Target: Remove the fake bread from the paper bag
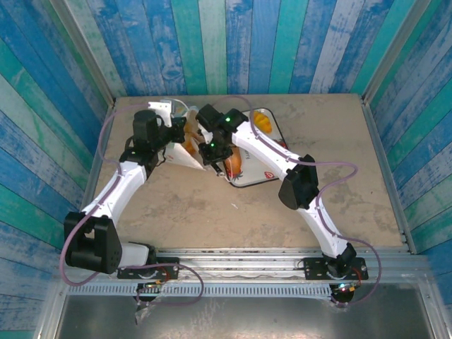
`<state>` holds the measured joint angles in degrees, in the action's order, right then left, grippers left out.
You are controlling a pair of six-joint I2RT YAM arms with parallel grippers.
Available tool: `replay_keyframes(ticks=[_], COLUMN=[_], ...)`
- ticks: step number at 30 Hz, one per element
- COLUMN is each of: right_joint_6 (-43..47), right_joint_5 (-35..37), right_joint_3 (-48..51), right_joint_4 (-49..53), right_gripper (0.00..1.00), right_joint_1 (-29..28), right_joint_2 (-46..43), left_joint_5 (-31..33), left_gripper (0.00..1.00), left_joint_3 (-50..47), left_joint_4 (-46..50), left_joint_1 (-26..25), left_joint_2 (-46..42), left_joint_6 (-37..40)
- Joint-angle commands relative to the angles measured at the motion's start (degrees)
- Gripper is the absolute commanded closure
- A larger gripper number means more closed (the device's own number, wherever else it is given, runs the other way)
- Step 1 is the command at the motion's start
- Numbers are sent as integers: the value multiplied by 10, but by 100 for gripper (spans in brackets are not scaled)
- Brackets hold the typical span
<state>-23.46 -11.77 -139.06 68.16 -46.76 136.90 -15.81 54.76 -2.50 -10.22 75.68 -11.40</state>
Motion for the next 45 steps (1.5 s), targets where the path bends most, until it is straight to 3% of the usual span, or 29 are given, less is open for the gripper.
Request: replay_keyframes(ticks=[1, 4, 11, 24, 45], right_joint_6=[6, 10, 14, 16, 18], right_joint_5=[24, 31, 46, -56, -210], right_joint_3=[-20, -21, -10, 87, 160], right_joint_4=[9, 12, 21, 3, -63], right_gripper=[90, 99, 99, 69, 50], right_joint_1=[8, 10, 11, 5, 55], right_joint_2=[-11, -23, -52, -104, -96], left_joint_5=[3, 13, 30, 18, 3], left_gripper=[100, 100, 100, 100, 100], left_joint_3=[-7, -13, -31, -27, -30], left_joint_4=[-19, -19, -30, -37, -47], left_joint_1=[-1, 0, 0, -1, 0], left_joint_2=[-23, -24, -30, -29, -50], left_joint_6=[1, 2, 7, 5, 16])
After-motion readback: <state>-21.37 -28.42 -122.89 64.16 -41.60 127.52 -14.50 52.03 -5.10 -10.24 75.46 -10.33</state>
